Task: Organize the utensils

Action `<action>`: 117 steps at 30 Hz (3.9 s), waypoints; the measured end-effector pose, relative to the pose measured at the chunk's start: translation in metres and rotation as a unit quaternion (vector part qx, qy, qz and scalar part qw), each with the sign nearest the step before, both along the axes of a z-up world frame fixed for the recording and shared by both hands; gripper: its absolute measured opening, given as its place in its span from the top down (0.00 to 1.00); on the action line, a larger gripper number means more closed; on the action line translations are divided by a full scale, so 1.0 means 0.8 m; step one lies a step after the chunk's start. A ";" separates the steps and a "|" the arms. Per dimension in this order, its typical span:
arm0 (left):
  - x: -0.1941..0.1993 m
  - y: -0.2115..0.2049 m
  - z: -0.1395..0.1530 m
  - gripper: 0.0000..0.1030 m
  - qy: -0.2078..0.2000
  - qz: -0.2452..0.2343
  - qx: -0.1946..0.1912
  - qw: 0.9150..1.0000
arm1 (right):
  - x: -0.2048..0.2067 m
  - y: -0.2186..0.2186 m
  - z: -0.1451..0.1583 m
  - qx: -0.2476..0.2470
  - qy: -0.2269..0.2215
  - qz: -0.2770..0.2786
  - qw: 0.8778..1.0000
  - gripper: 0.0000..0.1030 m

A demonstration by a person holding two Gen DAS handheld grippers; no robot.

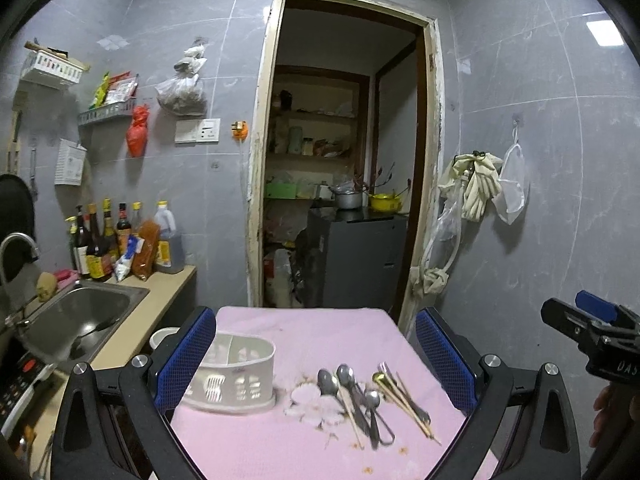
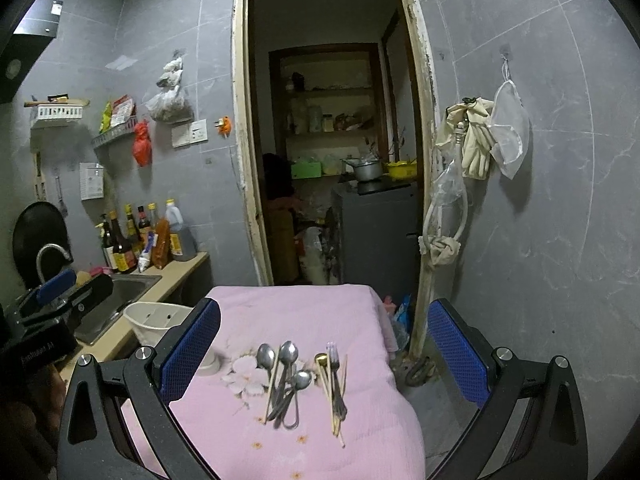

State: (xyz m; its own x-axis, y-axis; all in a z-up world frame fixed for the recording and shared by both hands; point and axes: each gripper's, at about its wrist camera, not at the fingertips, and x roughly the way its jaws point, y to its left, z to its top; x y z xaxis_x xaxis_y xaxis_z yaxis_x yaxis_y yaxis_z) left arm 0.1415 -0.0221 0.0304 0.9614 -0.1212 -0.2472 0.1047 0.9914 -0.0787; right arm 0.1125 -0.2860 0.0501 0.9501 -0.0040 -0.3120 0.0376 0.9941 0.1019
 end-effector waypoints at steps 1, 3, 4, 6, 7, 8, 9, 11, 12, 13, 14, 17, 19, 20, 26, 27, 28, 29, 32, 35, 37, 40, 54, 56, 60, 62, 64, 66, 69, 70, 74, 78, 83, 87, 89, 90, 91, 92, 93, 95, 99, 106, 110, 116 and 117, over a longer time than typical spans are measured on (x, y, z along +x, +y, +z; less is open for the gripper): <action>0.010 -0.001 -0.002 0.02 -0.001 -0.002 0.000 1.000 | 0.005 0.001 -0.002 0.001 0.003 -0.002 1.000 0.01; 0.025 -0.001 -0.006 0.02 0.004 -0.004 0.002 1.000 | 0.019 -0.006 -0.006 0.010 0.009 -0.004 1.000 0.01; 0.033 -0.002 -0.008 0.02 0.005 -0.006 0.001 1.000 | 0.024 -0.007 -0.009 0.012 0.010 -0.002 1.000 0.01; 0.046 -0.004 -0.014 0.02 0.001 -0.007 0.001 1.000 | 0.040 -0.015 -0.017 0.010 0.015 0.005 1.000 0.01; 0.052 -0.005 -0.017 0.02 0.002 -0.008 0.002 1.000 | 0.047 -0.018 -0.022 0.009 0.019 0.008 1.000 0.01; 0.062 -0.010 -0.023 0.02 0.006 -0.008 0.005 1.000 | 0.053 -0.022 -0.026 0.009 0.021 0.012 1.000 0.01; 0.070 -0.012 -0.027 0.02 0.011 -0.009 0.006 1.000 | 0.063 -0.029 -0.032 0.012 0.024 0.019 0.999 0.01; 0.086 -0.020 -0.038 0.02 0.022 -0.011 0.009 1.000 | 0.080 -0.038 -0.043 0.015 0.031 0.025 0.999 0.01; 0.096 -0.026 -0.046 0.02 0.030 -0.013 0.012 0.999 | 0.093 -0.046 -0.050 0.018 0.038 0.028 0.999 0.01; 0.107 -0.032 -0.054 0.02 0.038 -0.015 0.015 0.999 | 0.103 -0.048 -0.056 0.020 0.043 0.032 0.998 0.01; 0.113 -0.035 -0.059 0.02 0.044 -0.016 0.017 0.999 | 0.117 -0.056 -0.064 0.023 0.049 0.039 0.998 0.02; 0.141 -0.050 -0.084 0.02 0.068 -0.017 0.023 0.997 | 0.154 -0.068 -0.086 0.026 0.063 0.056 0.996 0.06; 0.161 -0.059 -0.100 0.02 0.084 -0.016 0.024 0.996 | 0.184 -0.076 -0.106 0.031 0.079 0.068 0.994 0.15; 0.170 -0.063 -0.108 0.02 0.091 -0.015 0.026 0.995 | 0.195 -0.077 -0.115 0.033 0.086 0.073 0.993 0.18; 0.225 -0.084 -0.160 0.07 0.120 -0.002 0.038 0.992 | 0.274 -0.085 -0.192 0.049 0.141 0.108 0.983 0.45; 0.232 -0.086 -0.169 0.08 0.127 -0.001 0.039 0.991 | 0.286 -0.085 -0.208 0.054 0.155 0.114 0.980 0.47; 0.241 -0.087 -0.180 0.11 0.137 0.003 0.040 0.990 | 0.294 -0.083 -0.220 0.058 0.166 0.118 0.977 0.51; 0.249 -0.088 -0.189 0.14 0.146 0.006 0.039 0.988 | 0.301 -0.082 -0.231 0.061 0.177 0.121 0.975 0.54; 0.270 -0.083 -0.215 0.24 0.183 0.018 0.025 0.983 | 0.319 -0.073 -0.265 0.071 0.215 0.134 0.965 0.66; 0.287 -0.077 -0.237 0.30 0.219 0.027 0.013 0.975 | 0.325 -0.062 -0.296 0.078 0.243 0.145 0.956 0.71; 0.295 -0.076 -0.251 0.32 0.236 0.028 0.013 0.971 | 0.325 -0.056 -0.314 0.081 0.260 0.150 0.950 0.74; 0.303 -0.077 -0.267 0.38 0.259 0.024 0.010 0.965 | 0.325 -0.047 -0.336 0.088 0.280 0.155 0.943 0.75; 0.335 -0.067 -0.289 0.61 0.316 0.013 -0.011 0.949 | 0.339 -0.026 -0.352 0.047 0.339 0.131 0.930 0.86; 0.336 -0.067 -0.290 0.68 0.320 0.010 -0.011 0.947 | 0.340 -0.027 -0.350 0.049 0.352 0.122 0.927 0.88; 0.338 -0.068 -0.287 0.84 0.330 -0.007 -0.015 0.944 | 0.347 -0.021 -0.345 0.041 0.371 0.117 0.921 0.93; 0.338 -0.069 -0.284 0.92 0.336 -0.013 -0.017 0.942 | 0.348 -0.023 -0.344 0.052 0.375 0.119 0.918 0.94; 0.335 -0.069 -0.278 0.95 0.334 -0.019 -0.018 0.942 | 0.346 -0.028 -0.343 0.087 0.378 0.118 0.914 0.95; 0.330 -0.069 -0.270 0.97 0.326 -0.019 -0.015 0.945 | 0.337 -0.034 -0.334 0.126 0.367 0.114 0.915 0.96; 0.317 -0.066 -0.254 0.97 0.312 -0.017 -0.017 0.950 | 0.320 -0.039 -0.315 0.153 0.333 0.110 0.924 0.96; 0.311 -0.064 -0.248 0.97 0.304 -0.015 -0.017 0.952 | 0.313 -0.042 -0.306 0.165 0.318 0.109 0.927 0.96; 0.280 -0.057 -0.213 0.98 0.257 -0.006 -0.003 0.966 | 0.281 -0.044 -0.267 0.187 0.261 0.091 0.943 0.96; 0.248 -0.047 -0.177 0.98 0.209 0.002 0.001 0.978 | 0.251 -0.036 -0.226 0.198 0.205 0.077 0.955 0.96; 0.220 -0.025 -0.125 0.98 0.153 0.003 -0.001 0.988 | 0.231 -0.010 -0.174 0.205 0.132 0.094 0.965 0.96; 0.205 0.015 -0.080 0.98 0.121 0.007 -0.009 0.993 | 0.235 0.033 -0.136 0.212 0.079 0.122 0.966 0.96; 0.200 0.039 -0.062 0.98 0.105 0.017 -0.010 0.994 | 0.243 0.067 -0.116 0.209 0.052 0.143 0.966 0.96; 0.197 0.059 -0.049 0.98 0.094 0.027 -0.011 0.995 | 0.251 0.084 -0.105 0.209 0.038 0.154 0.965 0.96; 0.197 0.075 -0.039 0.98 0.087 0.035 -0.012 0.996 | 0.254 0.102 -0.097 0.211 0.027 0.162 0.964 0.96; 0.195 0.087 -0.034 0.98 0.081 0.042 -0.012 0.996 | 0.260 0.114 -0.090 0.214 0.016 0.170 0.962 0.96; 0.195 0.105 -0.025 0.98 0.071 0.057 -0.010 0.996 | 0.264 0.125 -0.083 0.216 0.008 0.177 0.960 0.96; 0.197 0.139 -0.013 0.98 0.055 0.088 -0.004 0.995 | 0.277 0.153 -0.067 0.221 -0.016 0.193 0.956 0.96; 0.206 0.191 -0.002 0.98 0.030 0.140 -0.001 0.990 | 0.300 0.198 -0.056 0.221 -0.050 0.207 0.952 0.96; 0.229 0.237 -0.023 0.98 0.010 0.197 0.012 0.980 | 0.328 0.243 -0.080 0.235 -0.083 0.187 0.950 0.96; 0.237 0.238 -0.046 0.98 0.011 0.206 0.020 0.978 | 0.340 0.263 -0.104 0.219 -0.082 0.163 0.959 0.96; 0.247 0.233 -0.083 0.97 0.015 0.220 0.038 0.975 | 0.348 0.274 -0.132 0.191 -0.072 0.139 0.969 0.96; 0.248 0.233 -0.087 0.97 0.018 0.220 0.038 0.975 | 0.348 0.276 -0.135 0.189 -0.070 0.137 0.970 0.96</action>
State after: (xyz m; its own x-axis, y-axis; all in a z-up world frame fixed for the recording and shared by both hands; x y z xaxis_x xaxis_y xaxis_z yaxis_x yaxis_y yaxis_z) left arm 0.3395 0.1641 -0.0394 0.9068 0.3209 -0.2734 -0.3336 0.9427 0.0003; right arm 0.3911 -0.0654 -0.0582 0.9323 0.3446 -0.1099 -0.2637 0.8555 0.4456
